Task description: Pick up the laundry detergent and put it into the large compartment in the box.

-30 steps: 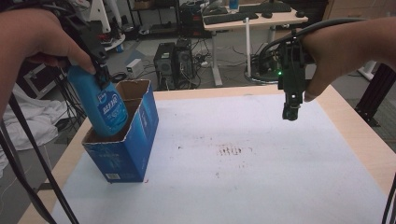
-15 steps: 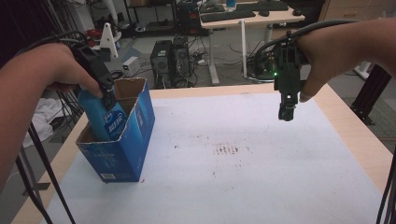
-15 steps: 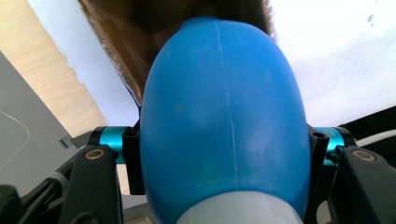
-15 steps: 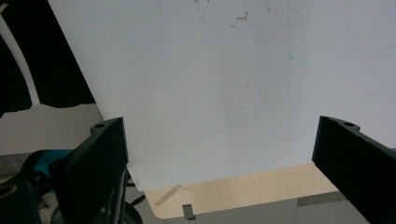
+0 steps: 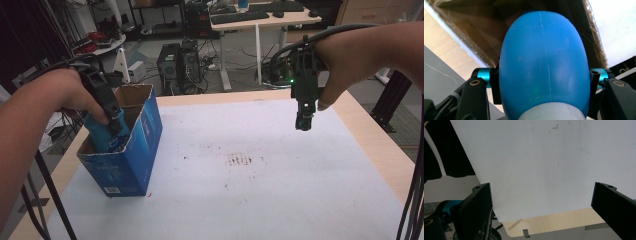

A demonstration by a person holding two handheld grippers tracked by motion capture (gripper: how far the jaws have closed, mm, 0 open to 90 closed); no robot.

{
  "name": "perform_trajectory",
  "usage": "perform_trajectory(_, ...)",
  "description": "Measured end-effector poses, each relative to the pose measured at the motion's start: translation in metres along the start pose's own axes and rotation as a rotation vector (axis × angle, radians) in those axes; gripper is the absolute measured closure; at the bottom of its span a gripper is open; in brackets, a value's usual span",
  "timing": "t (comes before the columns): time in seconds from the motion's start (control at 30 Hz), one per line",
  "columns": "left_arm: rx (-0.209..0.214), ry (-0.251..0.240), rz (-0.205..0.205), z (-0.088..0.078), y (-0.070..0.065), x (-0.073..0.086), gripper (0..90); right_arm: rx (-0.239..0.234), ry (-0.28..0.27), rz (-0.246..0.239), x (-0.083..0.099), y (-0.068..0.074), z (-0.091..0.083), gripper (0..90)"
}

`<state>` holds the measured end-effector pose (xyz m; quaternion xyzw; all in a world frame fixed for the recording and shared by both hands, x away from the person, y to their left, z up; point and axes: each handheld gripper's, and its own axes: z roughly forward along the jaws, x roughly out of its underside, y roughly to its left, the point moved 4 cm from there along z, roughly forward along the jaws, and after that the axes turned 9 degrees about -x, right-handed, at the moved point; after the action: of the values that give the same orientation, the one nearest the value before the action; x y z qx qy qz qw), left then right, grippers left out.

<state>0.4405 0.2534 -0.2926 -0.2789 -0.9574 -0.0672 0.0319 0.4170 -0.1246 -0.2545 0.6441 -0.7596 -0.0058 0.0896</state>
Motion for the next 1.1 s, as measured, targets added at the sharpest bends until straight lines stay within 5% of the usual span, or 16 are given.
perform_trajectory(0.1,-0.01,-0.013,0.041,0.003,-0.002,-0.001,38.0,-0.003,-0.002,-0.005,0.0,0.0,0.001,2.5)
perform_trajectory(0.37,-0.058,-0.04,0.237,0.01,-0.008,-0.006,37.9,-0.004,0.0,0.002,0.001,-0.001,0.002,2.5)
perform_trajectory(0.63,-0.08,-0.056,0.344,0.02,-0.011,-0.011,37.8,-0.008,0.0,0.005,0.002,-0.001,0.004,2.5)
perform_trajectory(0.87,-0.091,-0.056,0.404,0.031,-0.009,-0.012,37.4,-0.013,-0.002,0.007,0.002,-0.002,0.007,2.5)
perform_trajectory(1.1,-0.083,-0.063,0.4,0.033,-0.007,-0.013,37.5,-0.018,0.001,0.014,0.004,-0.003,0.01,2.5)
